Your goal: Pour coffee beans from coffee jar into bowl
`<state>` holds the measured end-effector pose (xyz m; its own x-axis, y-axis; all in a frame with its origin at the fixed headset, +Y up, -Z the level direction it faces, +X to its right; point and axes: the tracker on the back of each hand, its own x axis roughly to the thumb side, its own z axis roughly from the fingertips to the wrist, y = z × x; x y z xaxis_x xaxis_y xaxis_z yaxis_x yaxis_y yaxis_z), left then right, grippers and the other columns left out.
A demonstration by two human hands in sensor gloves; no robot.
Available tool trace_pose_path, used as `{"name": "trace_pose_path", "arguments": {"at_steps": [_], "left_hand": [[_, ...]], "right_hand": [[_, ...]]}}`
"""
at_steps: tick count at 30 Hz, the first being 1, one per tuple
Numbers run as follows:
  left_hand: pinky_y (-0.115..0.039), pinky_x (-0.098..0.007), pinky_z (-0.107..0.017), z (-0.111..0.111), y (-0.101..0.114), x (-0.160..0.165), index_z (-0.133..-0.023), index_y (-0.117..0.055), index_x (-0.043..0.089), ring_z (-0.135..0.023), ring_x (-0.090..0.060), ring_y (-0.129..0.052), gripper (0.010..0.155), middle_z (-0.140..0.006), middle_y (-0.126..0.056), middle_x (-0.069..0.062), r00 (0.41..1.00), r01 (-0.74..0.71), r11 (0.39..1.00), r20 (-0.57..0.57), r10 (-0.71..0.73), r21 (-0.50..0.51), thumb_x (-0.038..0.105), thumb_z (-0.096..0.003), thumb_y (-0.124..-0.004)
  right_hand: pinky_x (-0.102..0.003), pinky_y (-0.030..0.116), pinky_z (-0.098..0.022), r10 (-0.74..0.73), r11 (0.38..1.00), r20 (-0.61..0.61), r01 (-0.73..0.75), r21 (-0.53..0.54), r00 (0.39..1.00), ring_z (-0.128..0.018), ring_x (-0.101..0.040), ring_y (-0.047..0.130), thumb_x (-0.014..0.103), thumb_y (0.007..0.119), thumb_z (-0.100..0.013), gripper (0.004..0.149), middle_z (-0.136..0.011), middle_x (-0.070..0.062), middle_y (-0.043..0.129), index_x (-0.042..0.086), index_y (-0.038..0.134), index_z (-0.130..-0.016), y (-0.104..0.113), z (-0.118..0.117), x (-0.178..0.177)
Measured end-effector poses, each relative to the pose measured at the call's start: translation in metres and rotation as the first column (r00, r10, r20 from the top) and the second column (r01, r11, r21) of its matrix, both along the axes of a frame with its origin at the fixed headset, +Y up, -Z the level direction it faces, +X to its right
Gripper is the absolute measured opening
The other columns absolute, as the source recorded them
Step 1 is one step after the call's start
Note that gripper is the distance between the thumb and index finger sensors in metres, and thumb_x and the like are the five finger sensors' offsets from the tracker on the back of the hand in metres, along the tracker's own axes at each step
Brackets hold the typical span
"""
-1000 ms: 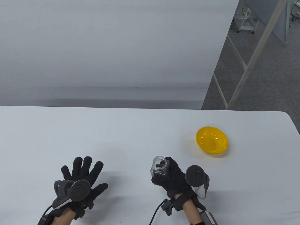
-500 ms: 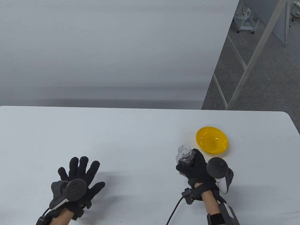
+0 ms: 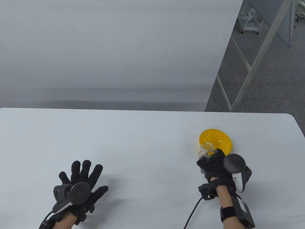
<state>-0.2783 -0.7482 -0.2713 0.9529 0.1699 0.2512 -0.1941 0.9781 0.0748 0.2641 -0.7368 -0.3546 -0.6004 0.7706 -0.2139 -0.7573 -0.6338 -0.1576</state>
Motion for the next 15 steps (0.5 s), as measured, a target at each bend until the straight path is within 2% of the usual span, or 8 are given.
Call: {"name": "trace_pose_path", "arguments": {"at_steps": [3,9,15], "left_hand": [[-0.018,-0.091,-0.039,-0.002,-0.002,-0.001,-0.111,-0.046,0.032,-0.098,-0.063,-0.019,0.091,-0.116,-0.029,-0.017,0.998,-0.059,0.998,-0.013,0.059,-0.030,0.084,-0.0366,-0.050],[-0.018,-0.092,-0.038,-0.004,-0.004,-0.002,-0.111,-0.042,0.034,-0.098,-0.063,-0.018,0.091,-0.116,-0.026,-0.017,0.999,-0.040,0.999,-0.020,0.040,-0.036,0.086,-0.0362,-0.050],[-0.018,-0.092,-0.037,-0.004,-0.004,-0.004,-0.110,-0.032,0.039,-0.097,-0.063,-0.016,0.089,-0.115,-0.022,-0.018,0.998,-0.058,0.998,-0.032,0.057,-0.036,0.085,-0.0362,-0.049]], "right_hand": [[-0.072,0.054,-0.060,0.042,0.999,0.031,-0.041,-0.017,0.999,-0.086,-0.051,0.064,0.044,0.095,-0.033,0.093,-0.096,-0.025,0.049,0.016,0.030,-0.093,0.002,-0.003,0.010],[-0.072,0.055,-0.059,0.092,0.994,0.104,-0.086,-0.062,0.990,-0.085,-0.051,0.065,0.044,0.095,-0.033,0.093,-0.096,-0.025,0.049,0.016,0.029,-0.093,0.006,-0.007,0.027],[-0.072,0.056,-0.059,0.176,0.980,0.123,-0.161,-0.119,0.977,-0.084,-0.051,0.066,0.045,0.094,-0.033,0.093,-0.095,-0.025,0.050,0.017,0.029,-0.093,0.006,-0.013,0.037]]}}
